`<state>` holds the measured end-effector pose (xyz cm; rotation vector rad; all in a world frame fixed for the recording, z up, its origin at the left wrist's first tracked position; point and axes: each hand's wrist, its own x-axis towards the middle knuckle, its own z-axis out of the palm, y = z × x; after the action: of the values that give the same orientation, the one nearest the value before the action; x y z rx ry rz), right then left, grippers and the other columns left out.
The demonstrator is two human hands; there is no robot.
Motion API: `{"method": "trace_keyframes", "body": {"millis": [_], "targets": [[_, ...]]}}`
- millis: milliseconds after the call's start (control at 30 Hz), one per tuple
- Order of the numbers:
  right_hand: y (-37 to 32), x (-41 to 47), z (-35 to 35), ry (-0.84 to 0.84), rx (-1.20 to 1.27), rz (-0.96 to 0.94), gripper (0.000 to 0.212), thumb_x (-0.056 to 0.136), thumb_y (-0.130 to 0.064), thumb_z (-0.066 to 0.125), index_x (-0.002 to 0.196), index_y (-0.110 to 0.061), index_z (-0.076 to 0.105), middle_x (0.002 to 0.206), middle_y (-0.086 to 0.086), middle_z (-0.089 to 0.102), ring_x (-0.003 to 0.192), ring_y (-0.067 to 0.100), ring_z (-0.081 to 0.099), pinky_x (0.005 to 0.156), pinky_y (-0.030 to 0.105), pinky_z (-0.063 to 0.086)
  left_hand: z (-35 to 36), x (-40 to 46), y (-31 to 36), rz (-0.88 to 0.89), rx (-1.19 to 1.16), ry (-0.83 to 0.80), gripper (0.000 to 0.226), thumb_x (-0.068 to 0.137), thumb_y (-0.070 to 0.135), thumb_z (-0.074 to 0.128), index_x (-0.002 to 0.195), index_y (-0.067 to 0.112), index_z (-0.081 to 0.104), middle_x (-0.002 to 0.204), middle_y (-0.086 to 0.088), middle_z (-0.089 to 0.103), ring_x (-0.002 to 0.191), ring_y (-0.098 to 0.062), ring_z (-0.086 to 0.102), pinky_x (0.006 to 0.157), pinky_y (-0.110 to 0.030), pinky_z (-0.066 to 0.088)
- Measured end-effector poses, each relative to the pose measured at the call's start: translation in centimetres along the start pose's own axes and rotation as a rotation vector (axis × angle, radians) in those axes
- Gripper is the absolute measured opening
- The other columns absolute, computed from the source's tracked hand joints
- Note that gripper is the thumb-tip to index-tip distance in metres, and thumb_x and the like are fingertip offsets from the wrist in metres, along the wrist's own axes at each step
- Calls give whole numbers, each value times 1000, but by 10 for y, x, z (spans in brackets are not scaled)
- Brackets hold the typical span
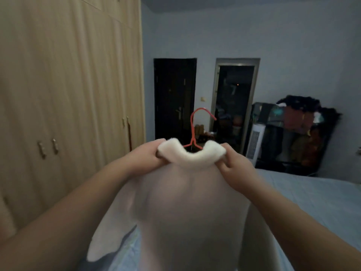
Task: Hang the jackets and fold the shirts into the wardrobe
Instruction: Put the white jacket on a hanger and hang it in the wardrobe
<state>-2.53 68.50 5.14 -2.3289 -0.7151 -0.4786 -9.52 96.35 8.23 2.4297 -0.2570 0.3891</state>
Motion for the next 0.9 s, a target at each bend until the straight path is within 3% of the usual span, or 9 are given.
{"method": "trace_keyframes", "body": {"millis": [133, 233, 333, 467, 533, 633, 733, 833, 900], "targets": [[-9, -17, -17, 19, 53, -47, 9, 95, -39, 51, 103, -41, 47, 89, -8, 67, 85, 18, 64, 74, 42, 52, -22, -12, 27, -97, 168, -314, 54, 68, 53, 69, 117, 36, 59, 112, 11, 68, 108, -9, 64, 98, -45, 51], [-11, -19, -34, 51, 51, -89, 6, 98, -42, 48, 103, -41, 47, 89, -12, 65, 86, 13, 63, 74, 39, 52, -48, -22, 41, -163, -46, -465, 52, 76, 29, 75, 125, 35, 58, 123, 6, 66, 115, -14, 63, 101, -43, 50], [-15, -16, -51, 74, 57, -119, 7, 98, -44, 46, 105, -42, 48, 88, -14, 64, 84, 9, 62, 73, 36, 51, -52, -21, 70, -132, -333, -354, 37, 95, 30, 62, 132, 27, 59, 127, 6, 66, 117, -11, 62, 100, -33, 50], [-21, -14, -58, 22, 59, -123, 10, 99, -44, 45, 109, -43, 47, 94, -14, 64, 88, 7, 62, 74, 33, 51, -27, -13, 110, -156, -272, -355, 33, 97, 48, 55, 110, 24, 73, 108, 3, 74, 100, -14, 70, 88, -33, 54], [-17, -18, -59, -45, 27, -125, 16, 98, -43, 47, 114, -45, 44, 99, -13, 64, 92, 9, 62, 79, 36, 52, -18, -14, 115, -157, -300, -361, 18, 95, 31, 61, 98, 18, 74, 92, 1, 71, 83, -14, 66, 76, -30, 52], [-7, -22, -64, -141, -30, -90, 27, 97, -46, 47, 123, -47, 44, 108, -13, 64, 101, 11, 61, 89, 44, 52, -7, -19, 107, -146, -498, -406, 13, 92, 12, 61, 101, 9, 69, 91, -4, 65, 79, -16, 59, 72, -30, 49], [-6, -27, -60, 24, -210, -41, 46, 98, -42, 48, 142, -34, 39, 137, -8, 48, 129, 16, 44, 108, 44, 37, 4, -19, 102, -227, -721, -320, 13, 95, 3, 54, 97, 5, 67, 83, -5, 65, 70, -14, 60, 65, -26, 51], [-43, -56, -42, 275, 282, -34, 52, 99, -34, 48, 148, -31, 33, 149, -9, 38, 135, 8, 37, 112, 38, 35, 14, -8, 100, -291, -722, -225, 12, 94, 8, 58, 98, 5, 69, 86, -8, 65, 73, -17, 61, 70, -33, 49], [-74, -73, -19, 80, 455, -53, 60, 98, -47, 45, 152, -39, 18, 149, -9, 39, 129, 5, 44, 106, 34, 42, 22, 0, 100, -304, -732, -217, 13, 95, 11, 57, 99, 5, 68, 90, -11, 67, 79, -21, 63, 75, -38, 51]]}}
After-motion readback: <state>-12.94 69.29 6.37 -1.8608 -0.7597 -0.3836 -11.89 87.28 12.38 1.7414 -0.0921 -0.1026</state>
